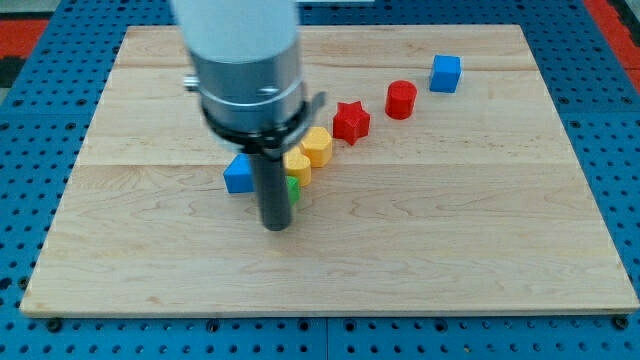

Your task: Move the green star and yellow blocks at the center of the board

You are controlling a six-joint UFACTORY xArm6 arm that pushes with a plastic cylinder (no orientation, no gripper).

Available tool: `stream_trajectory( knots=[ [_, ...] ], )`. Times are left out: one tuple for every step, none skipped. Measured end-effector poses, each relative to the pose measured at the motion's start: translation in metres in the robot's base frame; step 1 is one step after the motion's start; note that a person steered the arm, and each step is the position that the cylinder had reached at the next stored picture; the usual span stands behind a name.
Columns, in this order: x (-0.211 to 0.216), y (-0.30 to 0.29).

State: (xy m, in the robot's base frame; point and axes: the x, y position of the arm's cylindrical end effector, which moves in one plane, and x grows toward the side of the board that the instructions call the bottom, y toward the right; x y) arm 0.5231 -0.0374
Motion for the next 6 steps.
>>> stream_trajectory(
  knots=[
    [-0.012, -0.044],
    [-0.017, -0.073],
    [-0.014, -0.036],
    [-0.001, -0.011],
    [-0.035, -0.008],
    [-0.066, -0.002]
  ],
)
